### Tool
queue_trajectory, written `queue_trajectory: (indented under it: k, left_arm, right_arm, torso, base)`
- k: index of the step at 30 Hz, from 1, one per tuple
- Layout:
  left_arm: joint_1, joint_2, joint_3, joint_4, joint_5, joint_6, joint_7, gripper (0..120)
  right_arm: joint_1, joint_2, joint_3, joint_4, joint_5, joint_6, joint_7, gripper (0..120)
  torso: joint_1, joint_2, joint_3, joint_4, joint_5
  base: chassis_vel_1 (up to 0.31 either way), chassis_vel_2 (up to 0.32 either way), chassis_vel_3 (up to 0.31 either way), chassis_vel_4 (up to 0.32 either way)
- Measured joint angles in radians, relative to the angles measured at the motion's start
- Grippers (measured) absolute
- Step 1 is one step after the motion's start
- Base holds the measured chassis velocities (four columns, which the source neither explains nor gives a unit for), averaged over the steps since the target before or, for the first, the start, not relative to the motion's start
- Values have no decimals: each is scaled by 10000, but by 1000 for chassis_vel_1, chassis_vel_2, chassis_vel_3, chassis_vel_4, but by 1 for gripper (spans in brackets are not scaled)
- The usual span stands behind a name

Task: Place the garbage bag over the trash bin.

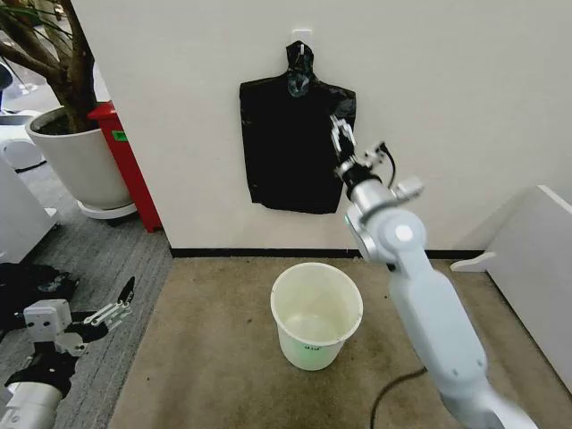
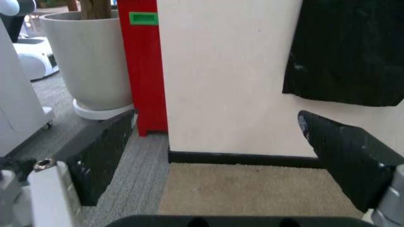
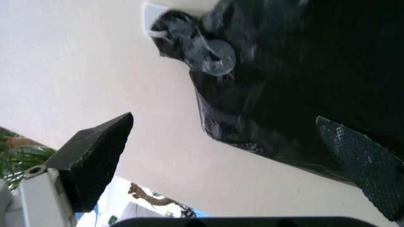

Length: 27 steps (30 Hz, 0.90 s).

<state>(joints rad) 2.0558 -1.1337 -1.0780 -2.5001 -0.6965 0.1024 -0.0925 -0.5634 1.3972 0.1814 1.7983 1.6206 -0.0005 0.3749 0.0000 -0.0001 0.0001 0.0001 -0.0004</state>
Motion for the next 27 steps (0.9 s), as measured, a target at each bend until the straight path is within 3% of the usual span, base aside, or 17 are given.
queue_trajectory:
  k: [9,27]
  left_arm:
    - [6,-13,-10,0,0,-9,-1,100]
    - [50,-223,-86,0,97,-32,-2,100]
  right_arm:
    - [1484,1215,-86,-1847,-277,-49,-382,100]
    - [3351,2035,15,-4337,-919,-335,-1208,100]
  torso:
    - [0,0,0,1,1]
    - [0,0,-1,0,3]
  base:
    - [0,0,0,0]
    - [0,0,0,0]
